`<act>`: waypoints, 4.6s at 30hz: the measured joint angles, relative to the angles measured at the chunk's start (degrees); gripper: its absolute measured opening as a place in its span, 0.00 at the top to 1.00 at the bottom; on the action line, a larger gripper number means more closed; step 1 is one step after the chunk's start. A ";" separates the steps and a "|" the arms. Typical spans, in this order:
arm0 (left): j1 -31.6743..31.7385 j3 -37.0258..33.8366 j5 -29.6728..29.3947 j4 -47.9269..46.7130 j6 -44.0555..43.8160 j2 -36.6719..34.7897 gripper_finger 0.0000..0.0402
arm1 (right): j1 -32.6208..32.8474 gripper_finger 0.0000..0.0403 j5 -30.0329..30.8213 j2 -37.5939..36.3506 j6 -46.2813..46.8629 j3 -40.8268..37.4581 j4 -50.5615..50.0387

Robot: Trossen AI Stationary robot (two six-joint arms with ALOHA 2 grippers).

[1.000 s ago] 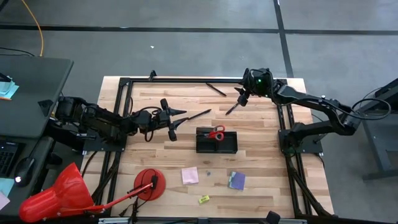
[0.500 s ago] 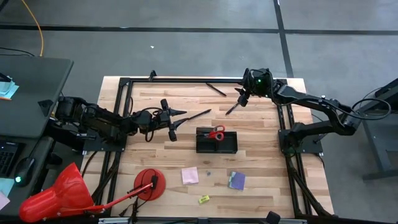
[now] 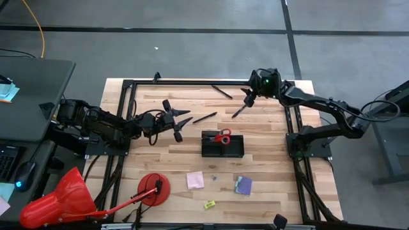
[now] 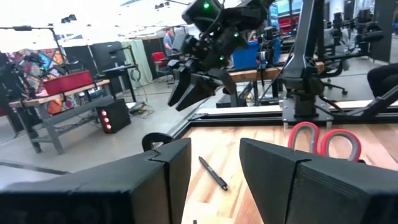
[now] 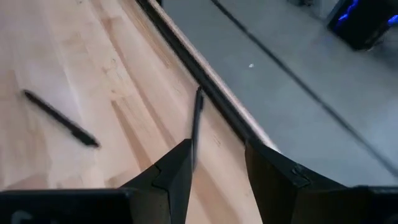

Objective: Pick and place office supplies into organizer
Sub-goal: Put the black pen into the black desk organizer

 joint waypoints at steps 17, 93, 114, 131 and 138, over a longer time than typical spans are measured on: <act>-0.02 0.00 2.43 1.54 -1.57 0.00 0.68 | -1.13 0.65 -6.89 1.59 -1.73 4.87 -9.72; -0.04 0.00 7.06 -5.78 -2.78 0.02 0.68 | 1.48 0.65 0.02 24.84 -41.22 25.16 -45.97; -0.04 0.00 7.06 -5.76 -1.97 0.02 0.68 | 1.51 0.65 -5.18 25.41 -42.05 25.14 -47.01; -0.04 0.00 7.10 -6.20 -1.87 0.02 0.68 | 4.36 0.65 -0.91 34.74 -45.07 25.09 -41.75; -0.04 0.00 7.28 -6.22 -1.76 0.02 0.68 | 4.38 0.65 2.45 35.79 -43.94 25.09 -38.33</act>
